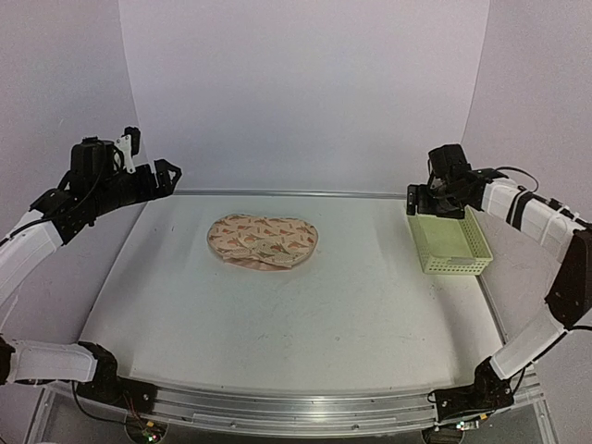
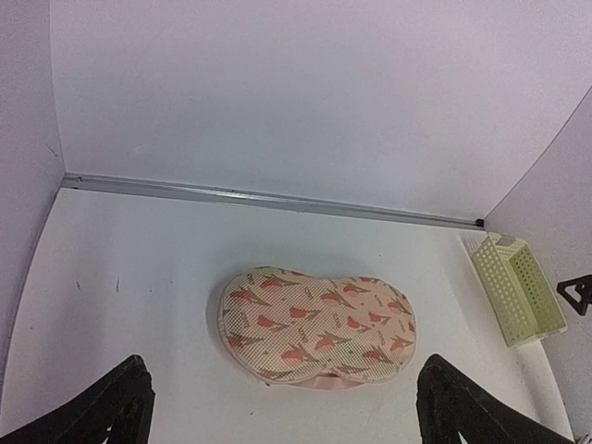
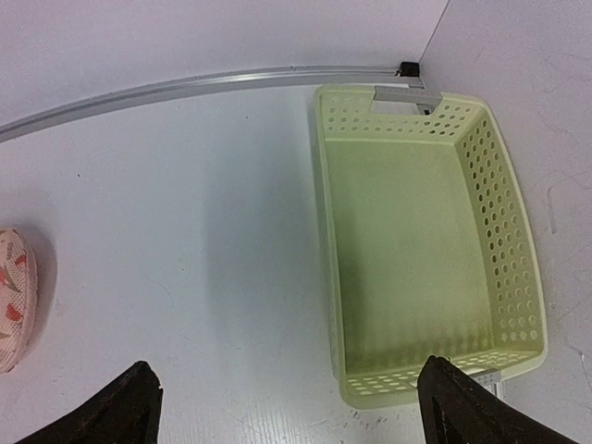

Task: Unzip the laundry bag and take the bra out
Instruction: Pick up the bin from the corner of the board.

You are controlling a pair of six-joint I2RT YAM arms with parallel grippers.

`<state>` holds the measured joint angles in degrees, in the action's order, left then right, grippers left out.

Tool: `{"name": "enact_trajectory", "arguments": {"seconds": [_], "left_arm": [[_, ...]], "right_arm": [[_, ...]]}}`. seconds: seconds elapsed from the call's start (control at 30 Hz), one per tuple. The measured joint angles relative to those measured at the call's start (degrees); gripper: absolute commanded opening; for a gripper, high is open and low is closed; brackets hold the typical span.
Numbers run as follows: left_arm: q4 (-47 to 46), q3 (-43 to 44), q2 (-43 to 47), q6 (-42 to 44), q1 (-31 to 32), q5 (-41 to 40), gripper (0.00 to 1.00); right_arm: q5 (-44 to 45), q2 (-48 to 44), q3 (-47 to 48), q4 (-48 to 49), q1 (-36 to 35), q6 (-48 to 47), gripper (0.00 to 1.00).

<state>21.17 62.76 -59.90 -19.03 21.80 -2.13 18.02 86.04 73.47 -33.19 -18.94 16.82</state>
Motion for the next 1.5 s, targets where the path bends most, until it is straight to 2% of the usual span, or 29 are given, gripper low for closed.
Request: {"name": "enact_trajectory", "arguments": {"seconds": [0.17,0.73,0.93,1.13,1.5], "left_arm": [[0.00,-0.31,-0.02,0.00,0.00,0.90,1.00],[0.00,-1.88,0.35,-0.48,0.00,3.65,1.00],[0.00,-2.47,0.59,-0.52,0.00,3.69,1.00],[0.00,-2.56,0.59,-0.72,0.00,3.93,1.00],[0.00,-2.58,0.59,-0.94,0.00,3.93,1.00]], "right_arm": [[-1.27,7.54,2.27,0.04,0.74,-0.79,0.95],[-6.49,26.12,11.43,0.52,9.38,0.00,0.74],[-7.39,29.68,14.16,0.57,9.66,0.52,0.55],[-8.20,30.77,14.88,0.70,9.66,0.68,0.42],[-8.83,31.01,14.97,0.74,9.81,-0.76,0.01]]}}
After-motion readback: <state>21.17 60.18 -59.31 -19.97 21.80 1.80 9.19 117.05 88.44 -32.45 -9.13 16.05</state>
